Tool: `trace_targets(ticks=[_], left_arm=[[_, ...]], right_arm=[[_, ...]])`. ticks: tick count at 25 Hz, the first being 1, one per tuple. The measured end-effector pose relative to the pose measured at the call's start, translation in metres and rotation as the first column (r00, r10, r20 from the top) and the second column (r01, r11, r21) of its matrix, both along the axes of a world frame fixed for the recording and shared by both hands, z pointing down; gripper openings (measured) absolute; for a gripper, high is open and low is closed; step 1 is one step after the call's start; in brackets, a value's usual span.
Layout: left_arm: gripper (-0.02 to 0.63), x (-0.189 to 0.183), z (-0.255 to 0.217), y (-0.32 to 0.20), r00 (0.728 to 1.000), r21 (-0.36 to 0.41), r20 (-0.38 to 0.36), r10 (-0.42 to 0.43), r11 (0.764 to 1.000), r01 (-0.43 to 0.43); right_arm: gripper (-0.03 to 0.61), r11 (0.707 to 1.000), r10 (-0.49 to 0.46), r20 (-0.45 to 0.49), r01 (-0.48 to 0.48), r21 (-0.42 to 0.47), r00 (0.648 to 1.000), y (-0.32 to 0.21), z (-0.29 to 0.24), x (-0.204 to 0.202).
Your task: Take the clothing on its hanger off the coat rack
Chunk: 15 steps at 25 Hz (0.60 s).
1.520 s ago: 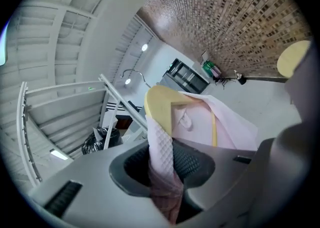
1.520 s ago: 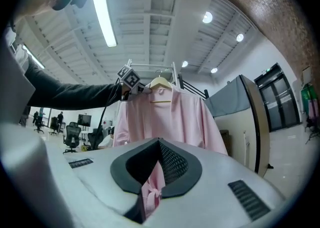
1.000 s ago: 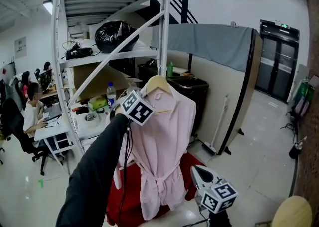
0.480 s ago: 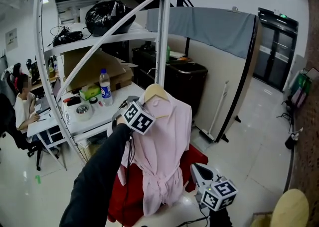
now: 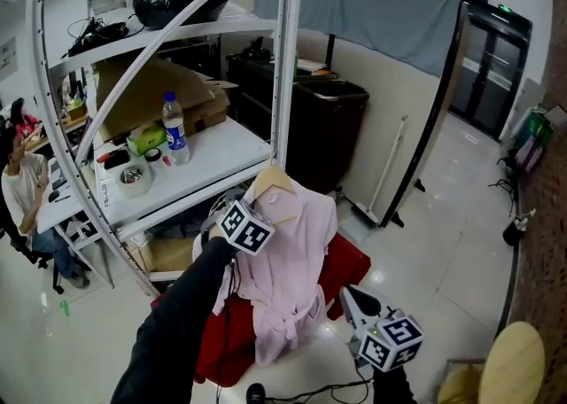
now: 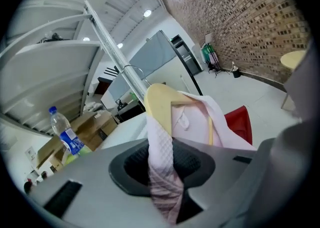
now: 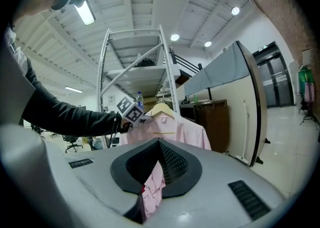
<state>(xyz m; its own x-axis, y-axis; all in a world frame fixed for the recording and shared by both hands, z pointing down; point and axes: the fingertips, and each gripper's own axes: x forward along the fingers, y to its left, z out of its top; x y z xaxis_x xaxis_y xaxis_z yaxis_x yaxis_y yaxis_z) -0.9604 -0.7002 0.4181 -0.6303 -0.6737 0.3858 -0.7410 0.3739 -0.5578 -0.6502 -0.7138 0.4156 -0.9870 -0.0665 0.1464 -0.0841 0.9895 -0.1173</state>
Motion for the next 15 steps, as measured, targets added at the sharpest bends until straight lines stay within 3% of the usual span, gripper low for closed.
trace_targets(ticks=[8,15], left_arm=[[0.121,-0.017,0.115,-0.012,0.988,-0.082,-0.154,0.000,0.997,-0.013],[0.120,-0.019,0.207,-0.021,0.947,-0.113,-0.321,0.011,0.992,-0.050]], right_arm=[[-0.021,0.999,0.026,-0.051,-0.028,-0.034,0.998,-0.018,0.040,-0.022],[-0.021,0.996,0.061,-0.106,-0.067,-0.055,0.992,-0.030,0.073,-0.036]])
